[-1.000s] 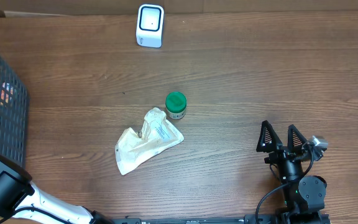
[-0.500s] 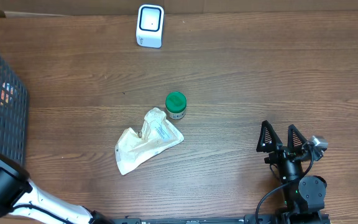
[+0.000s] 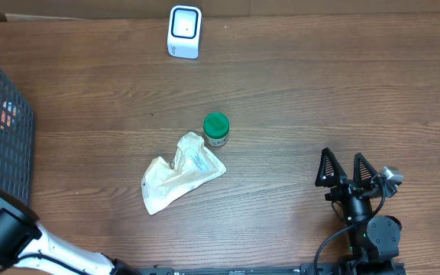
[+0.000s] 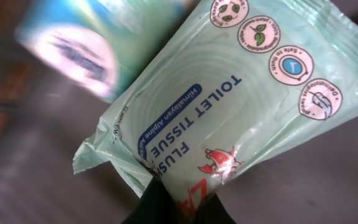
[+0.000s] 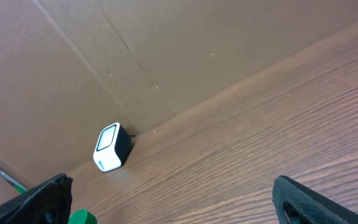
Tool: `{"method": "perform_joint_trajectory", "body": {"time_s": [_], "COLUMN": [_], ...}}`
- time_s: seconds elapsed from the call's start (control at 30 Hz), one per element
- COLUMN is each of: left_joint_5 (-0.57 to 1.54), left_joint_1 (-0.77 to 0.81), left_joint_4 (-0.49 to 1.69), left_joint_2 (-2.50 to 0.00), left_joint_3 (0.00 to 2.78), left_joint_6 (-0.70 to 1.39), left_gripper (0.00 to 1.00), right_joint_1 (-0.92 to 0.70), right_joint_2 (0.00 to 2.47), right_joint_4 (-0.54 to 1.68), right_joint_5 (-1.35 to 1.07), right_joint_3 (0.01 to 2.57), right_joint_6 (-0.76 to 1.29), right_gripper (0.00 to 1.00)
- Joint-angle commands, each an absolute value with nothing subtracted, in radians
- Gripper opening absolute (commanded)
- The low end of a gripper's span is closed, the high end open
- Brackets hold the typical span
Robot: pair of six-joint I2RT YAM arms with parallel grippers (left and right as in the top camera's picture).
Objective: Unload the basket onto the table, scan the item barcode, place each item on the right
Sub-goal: 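Return the left gripper to the basket and grasp the mint-green tissue pack, then place the mint-green tissue pack beside the bottle and release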
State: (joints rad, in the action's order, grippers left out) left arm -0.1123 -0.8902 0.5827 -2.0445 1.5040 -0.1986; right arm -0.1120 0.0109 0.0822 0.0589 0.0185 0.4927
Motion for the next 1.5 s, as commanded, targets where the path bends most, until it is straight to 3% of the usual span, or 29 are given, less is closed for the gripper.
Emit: {"method": "perform_joint_trajectory", "body": {"time_s": [0.0, 0.37, 0.6, 0.97, 1.47], "left_joint_5": [-0.091, 0.122, 0.161, 0.114, 0.071], "left_joint_1": [-0.882, -0.847, -0.573, -0.195, -0.023], "left_joint_4": [0.575, 0.62, 0.769, 1.019, 1.035], "left_joint_2": [-1.798, -1.307, -1.203, -1.375, -1.803], "left_joint_3": [1.553, 1.593, 1.593, 1.549, 1.514], "left_joint_6": [-0.071, 0.053, 0.045, -0.075, -0.104], "left_gripper": [0.04, 0.04, 0.04, 0.04, 0.04], "right_joint_1": [-0.109, -0.109, -0.109, -0.109, -0.109], "right_joint_2": [0.003, 0.003, 0.003, 0.003, 0.003], "right_joint_4": [0.078, 0.078, 0.078, 0.078, 0.078], "right_joint_5": [0.062, 0.062, 0.062, 0.062, 0.062], "right_joint_3": [0.008, 0.008, 0.008, 0.008, 0.008], "right_joint_6": [0.482, 0.482, 0.482, 0.482, 0.482], "right_gripper": [1.0, 1.0, 1.0, 1.0, 1.0]}}
